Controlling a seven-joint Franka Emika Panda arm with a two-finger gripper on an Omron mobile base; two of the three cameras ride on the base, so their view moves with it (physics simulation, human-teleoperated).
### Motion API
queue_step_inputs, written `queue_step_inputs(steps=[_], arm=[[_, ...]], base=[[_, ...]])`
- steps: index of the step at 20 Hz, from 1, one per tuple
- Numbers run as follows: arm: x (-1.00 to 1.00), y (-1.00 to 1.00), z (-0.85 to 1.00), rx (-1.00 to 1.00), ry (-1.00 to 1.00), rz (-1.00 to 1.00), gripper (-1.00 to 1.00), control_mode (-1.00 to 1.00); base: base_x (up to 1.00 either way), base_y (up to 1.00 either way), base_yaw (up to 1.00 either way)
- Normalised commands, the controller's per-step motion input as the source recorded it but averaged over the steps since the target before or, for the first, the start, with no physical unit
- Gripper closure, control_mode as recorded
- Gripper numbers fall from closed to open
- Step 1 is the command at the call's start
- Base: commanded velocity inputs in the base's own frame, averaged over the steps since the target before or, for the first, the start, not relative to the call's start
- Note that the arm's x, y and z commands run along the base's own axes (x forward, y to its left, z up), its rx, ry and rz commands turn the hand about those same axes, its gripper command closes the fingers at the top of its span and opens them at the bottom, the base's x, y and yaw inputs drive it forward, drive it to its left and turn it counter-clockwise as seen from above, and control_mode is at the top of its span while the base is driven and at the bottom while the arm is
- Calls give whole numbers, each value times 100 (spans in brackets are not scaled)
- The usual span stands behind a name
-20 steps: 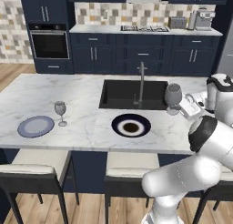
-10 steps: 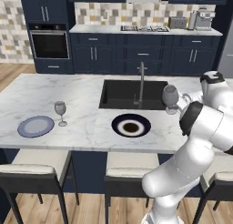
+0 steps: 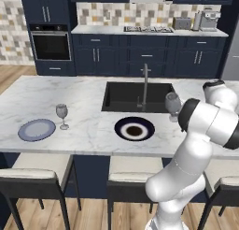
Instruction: Retrieve the wine glasses from the counter and place one next to each plate.
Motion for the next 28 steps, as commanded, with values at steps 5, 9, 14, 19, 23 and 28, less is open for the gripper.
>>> queue_step_inputs(steps=[5, 9, 14, 19, 23, 28], arm=[[21, 0, -23, -1, 8, -17, 100, -100], [38, 0, -23, -3, 11, -13, 100, -100], [63, -1, -27, -1, 11, -1, 100, -100], [54, -13, -36, 0, 12, 0, 100, -100], [15, -41, -36, 0, 6, 3, 100, -100], [16, -20, -34, 0, 0, 6, 100, -100]], base=[[0, 0, 0], [0, 0, 0], [0, 0, 0], [0, 0, 0], [0, 0, 0], [0, 0, 0]])
